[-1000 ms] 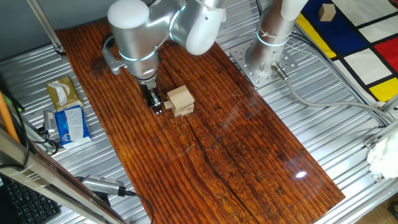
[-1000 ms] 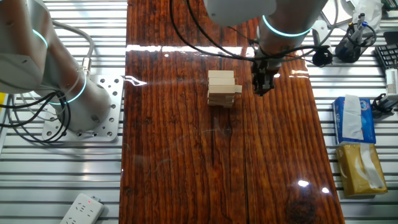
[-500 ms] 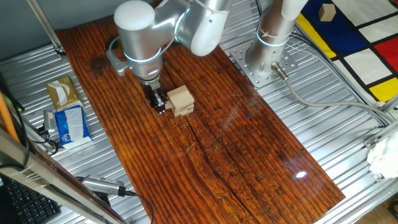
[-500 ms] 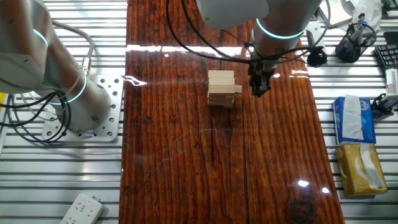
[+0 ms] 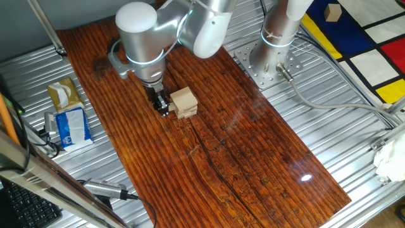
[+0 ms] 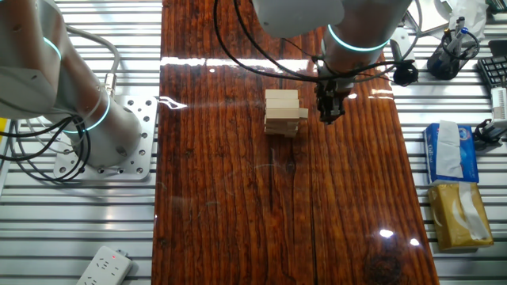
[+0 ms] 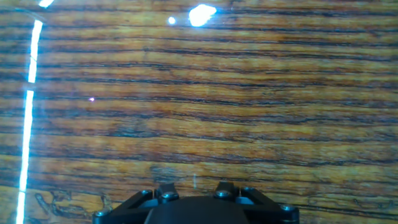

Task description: Play Jenga

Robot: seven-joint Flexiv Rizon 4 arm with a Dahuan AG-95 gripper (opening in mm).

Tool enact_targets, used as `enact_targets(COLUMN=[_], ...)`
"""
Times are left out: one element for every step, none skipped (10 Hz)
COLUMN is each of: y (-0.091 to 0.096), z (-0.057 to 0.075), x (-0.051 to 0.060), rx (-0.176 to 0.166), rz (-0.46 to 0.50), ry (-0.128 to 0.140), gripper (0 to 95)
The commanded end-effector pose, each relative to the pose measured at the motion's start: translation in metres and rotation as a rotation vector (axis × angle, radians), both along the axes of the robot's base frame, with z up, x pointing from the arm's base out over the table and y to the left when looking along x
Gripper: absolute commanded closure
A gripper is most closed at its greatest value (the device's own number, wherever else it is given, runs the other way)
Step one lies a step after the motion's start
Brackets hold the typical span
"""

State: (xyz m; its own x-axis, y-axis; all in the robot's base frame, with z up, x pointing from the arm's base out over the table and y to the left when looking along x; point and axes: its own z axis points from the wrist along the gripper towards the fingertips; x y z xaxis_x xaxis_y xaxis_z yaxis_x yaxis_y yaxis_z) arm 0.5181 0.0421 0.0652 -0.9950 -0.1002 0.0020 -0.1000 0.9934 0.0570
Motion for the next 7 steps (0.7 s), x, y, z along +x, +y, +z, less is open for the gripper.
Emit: enact_targets(y=[0.0000,0.0002,0.0003,0.0003,0.0003,0.0001,0.0001], z=[-0.0017,-0.0037,-0.0050,-0.0067,-0.0074,-0.0079,-0.0084], x=[-0.0016,-0.0028,-0.0041,-0.0064,-0.0075,-0.0084,-0.0088], rx=[-0.001,0.000,0.000,0.000,-0.001,-0.001,-0.001], rz=[0.004,0.004,0.004,0.003,0.001,0.000,-0.001], ry=[0.000,-0.001,-0.002,-0.004,-0.004,-0.004,-0.004], gripper=[57.0,57.0,57.0,57.0,57.0,57.0,76.0])
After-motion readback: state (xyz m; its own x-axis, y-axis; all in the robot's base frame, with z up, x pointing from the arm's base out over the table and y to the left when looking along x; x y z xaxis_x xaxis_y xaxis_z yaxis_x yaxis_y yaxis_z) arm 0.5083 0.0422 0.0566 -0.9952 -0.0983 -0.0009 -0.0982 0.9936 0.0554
